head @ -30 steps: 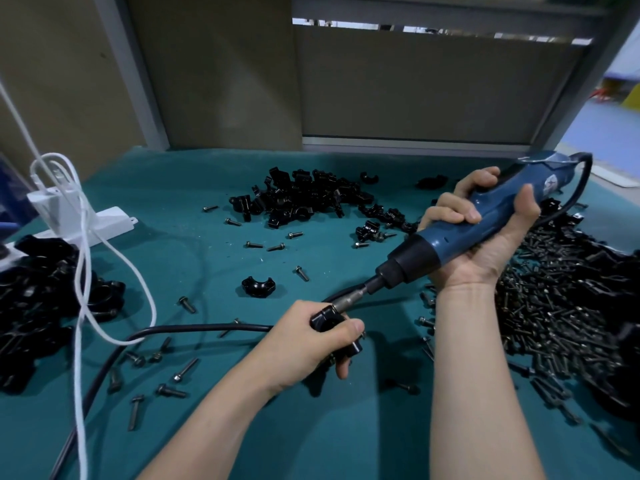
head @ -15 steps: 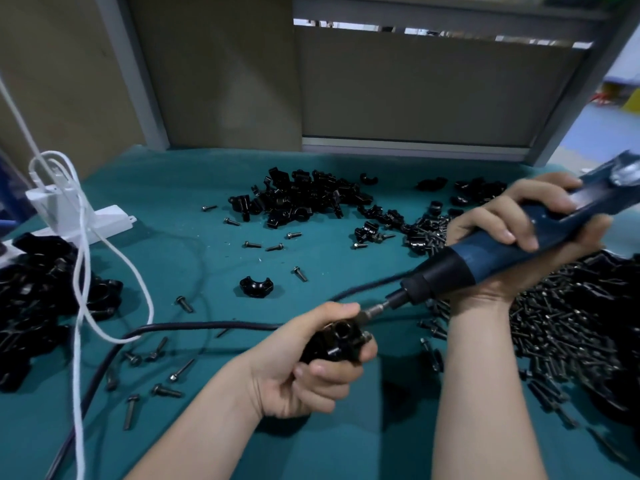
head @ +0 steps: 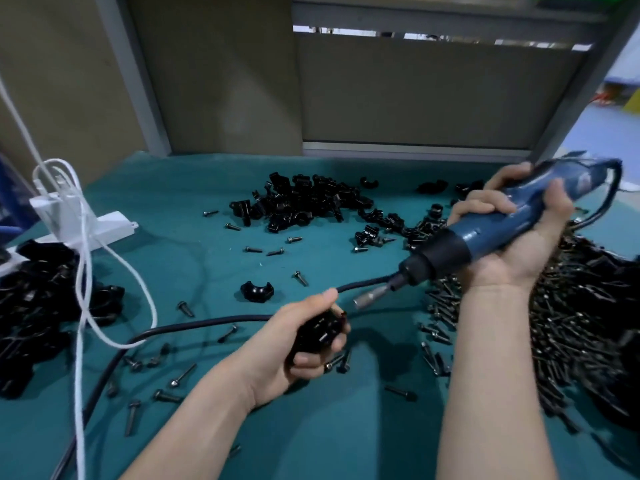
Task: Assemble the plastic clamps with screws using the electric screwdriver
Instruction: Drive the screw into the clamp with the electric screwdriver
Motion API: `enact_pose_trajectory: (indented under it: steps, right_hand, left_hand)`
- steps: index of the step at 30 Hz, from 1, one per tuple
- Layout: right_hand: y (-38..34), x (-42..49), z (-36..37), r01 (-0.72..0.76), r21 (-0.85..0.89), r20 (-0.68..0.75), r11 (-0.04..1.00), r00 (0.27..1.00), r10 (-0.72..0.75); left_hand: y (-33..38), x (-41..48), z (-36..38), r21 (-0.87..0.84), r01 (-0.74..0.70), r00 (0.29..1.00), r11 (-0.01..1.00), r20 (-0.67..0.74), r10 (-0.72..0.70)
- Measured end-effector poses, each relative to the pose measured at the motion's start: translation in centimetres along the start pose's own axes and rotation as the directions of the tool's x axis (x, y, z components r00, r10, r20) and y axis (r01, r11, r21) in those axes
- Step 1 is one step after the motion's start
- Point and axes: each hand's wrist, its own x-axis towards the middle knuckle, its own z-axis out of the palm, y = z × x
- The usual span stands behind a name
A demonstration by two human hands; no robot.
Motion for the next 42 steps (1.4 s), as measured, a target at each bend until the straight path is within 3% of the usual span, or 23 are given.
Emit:
enact_pose_trajectory:
  steps: [3,7,14,21,26,32,42]
  right_hand:
    - [0.4,0.5,0.1,0.021,-0.151,-0.104,0.988,0.994,-0.037]
    - [1.0,0.3,0.5,-0.007,-0.286,-0.136,0.958,0.99,-0.033]
    - [1.0,0.2,0.6,0.002,-0.355,-0.094,0.935,0.995,-0.038]
    - [1.3,0.5,1.0,-0.066,-0.256,0.002,0.964,0.998,0.069]
    - [1.5,0.4,0.9,-0.063,-0.317,-0.064,0.946,0.997,0.044]
    - [1.7,0.5,1.0,-0.086,-0.248,0.065,0.965,0.992,0.105]
    - [2.0,0.6,0.8,-0.098,-0.223,0.078,0.97,0.99,0.118]
  left_hand:
    - [-0.1,0.0,0.2,0.165,-0.089,0.993,0.982,-0.066,0.101]
    - [-0.1,0.1,0.1,0.273,-0.168,0.977,0.947,-0.085,0.198]
    - [-0.2,0.2,0.1,0.296,-0.192,0.971,0.936,-0.081,0.225]
    - [-0.2,0.0,0.0,0.259,-0.187,0.97,0.948,-0.105,0.22]
    - [-0.3,0.0,-0.1,0.228,-0.186,0.968,0.956,-0.125,0.218]
    - [-0.4,0.1,0.1,0.198,-0.163,0.966,0.966,-0.167,0.197]
    - [-0.5,0.1,0.1,0.209,-0.159,0.959,0.965,-0.198,0.201]
